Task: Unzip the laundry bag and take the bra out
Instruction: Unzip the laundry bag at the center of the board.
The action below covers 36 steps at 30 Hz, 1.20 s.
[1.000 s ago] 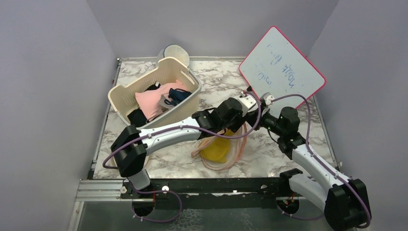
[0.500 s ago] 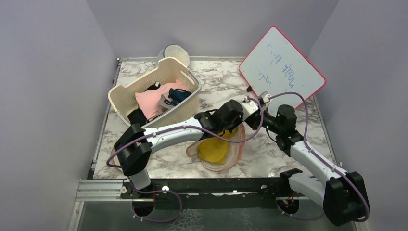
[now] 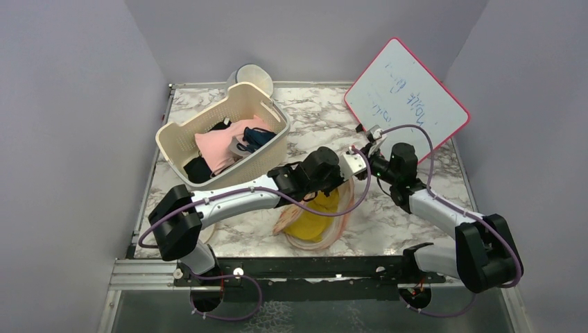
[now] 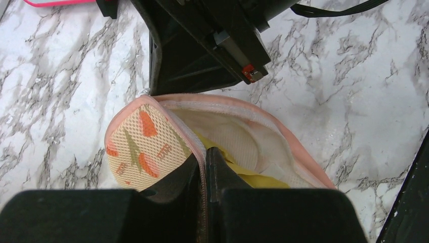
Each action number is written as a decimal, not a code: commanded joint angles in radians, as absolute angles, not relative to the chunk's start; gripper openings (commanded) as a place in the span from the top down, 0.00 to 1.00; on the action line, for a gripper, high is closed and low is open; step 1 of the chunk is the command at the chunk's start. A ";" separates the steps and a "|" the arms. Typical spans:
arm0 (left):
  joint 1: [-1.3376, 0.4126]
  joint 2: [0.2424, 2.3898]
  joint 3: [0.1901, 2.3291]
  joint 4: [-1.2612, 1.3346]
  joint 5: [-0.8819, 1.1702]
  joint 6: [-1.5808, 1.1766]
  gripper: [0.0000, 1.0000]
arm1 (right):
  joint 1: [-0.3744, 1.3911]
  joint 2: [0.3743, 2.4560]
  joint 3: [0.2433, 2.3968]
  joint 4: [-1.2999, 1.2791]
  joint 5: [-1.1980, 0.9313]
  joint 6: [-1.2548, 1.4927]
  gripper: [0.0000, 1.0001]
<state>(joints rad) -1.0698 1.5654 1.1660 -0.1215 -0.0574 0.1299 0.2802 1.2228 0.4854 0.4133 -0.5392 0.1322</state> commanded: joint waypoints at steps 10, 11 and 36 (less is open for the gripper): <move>-1.081 1.679 1.261 -0.207 -0.171 -0.014 0.64 | 0.242 1.167 0.477 0.435 -0.429 0.241 0.99; -1.081 1.683 1.263 -0.207 -0.168 -0.038 0.59 | 0.242 1.149 0.482 0.407 -0.437 0.246 0.99; -1.161 1.781 1.256 0.013 -0.427 -0.235 0.38 | 0.242 0.989 0.518 0.199 -0.469 0.285 0.99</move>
<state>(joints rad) -1.1545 1.7496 1.2171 -0.0082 -0.3546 -0.2363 0.2436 1.0157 0.4885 0.2161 -0.4641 0.2764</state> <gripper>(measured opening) 0.793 0.010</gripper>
